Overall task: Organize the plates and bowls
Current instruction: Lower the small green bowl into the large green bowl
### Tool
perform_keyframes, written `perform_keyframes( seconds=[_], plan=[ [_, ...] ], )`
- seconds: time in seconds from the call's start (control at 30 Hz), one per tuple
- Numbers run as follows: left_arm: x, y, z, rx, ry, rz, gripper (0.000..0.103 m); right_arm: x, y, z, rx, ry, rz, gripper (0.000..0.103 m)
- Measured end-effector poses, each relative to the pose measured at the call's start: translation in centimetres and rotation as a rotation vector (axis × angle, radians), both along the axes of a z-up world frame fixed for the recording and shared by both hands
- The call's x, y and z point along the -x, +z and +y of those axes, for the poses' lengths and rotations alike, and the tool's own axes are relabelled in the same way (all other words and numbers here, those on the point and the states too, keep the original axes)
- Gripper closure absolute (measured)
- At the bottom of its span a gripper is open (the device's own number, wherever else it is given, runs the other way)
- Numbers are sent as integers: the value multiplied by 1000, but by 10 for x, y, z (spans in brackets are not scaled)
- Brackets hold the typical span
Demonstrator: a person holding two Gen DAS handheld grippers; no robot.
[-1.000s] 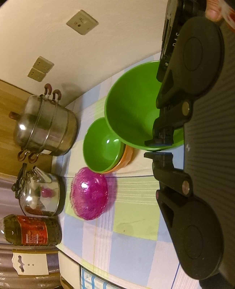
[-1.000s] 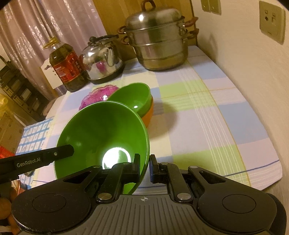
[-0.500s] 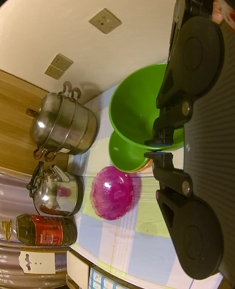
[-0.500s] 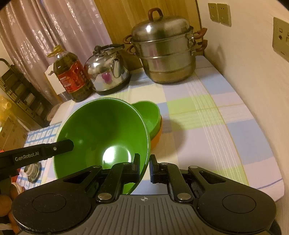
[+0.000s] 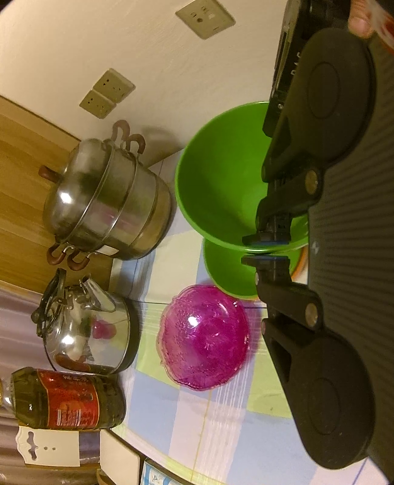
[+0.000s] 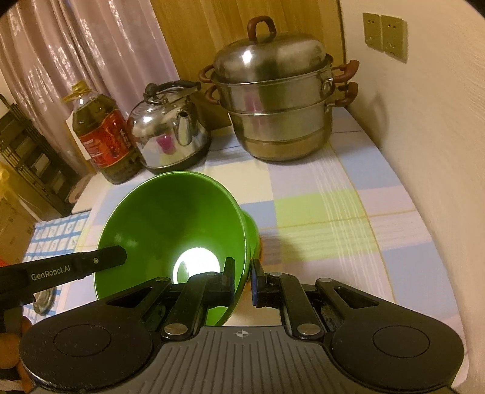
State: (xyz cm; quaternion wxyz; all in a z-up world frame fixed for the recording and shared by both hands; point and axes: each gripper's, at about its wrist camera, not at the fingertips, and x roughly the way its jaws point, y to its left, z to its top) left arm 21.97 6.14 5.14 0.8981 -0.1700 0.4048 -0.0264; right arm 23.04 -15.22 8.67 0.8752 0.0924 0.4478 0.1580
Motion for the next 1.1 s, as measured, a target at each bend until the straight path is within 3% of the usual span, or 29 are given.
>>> perform_keyframes(
  seconds=[0.47,0.57,1.1],
  plan=[
    [-58,-39,16,36,32,94,99,-65,-35,15,51,42,64,93],
    [-63,-49,22,64,47,122,99,-71,-44,17,52,45,83,93],
    [-73,-72,27,55,55,169,99,-82,-69,33,105,74,104,93]
  ],
)
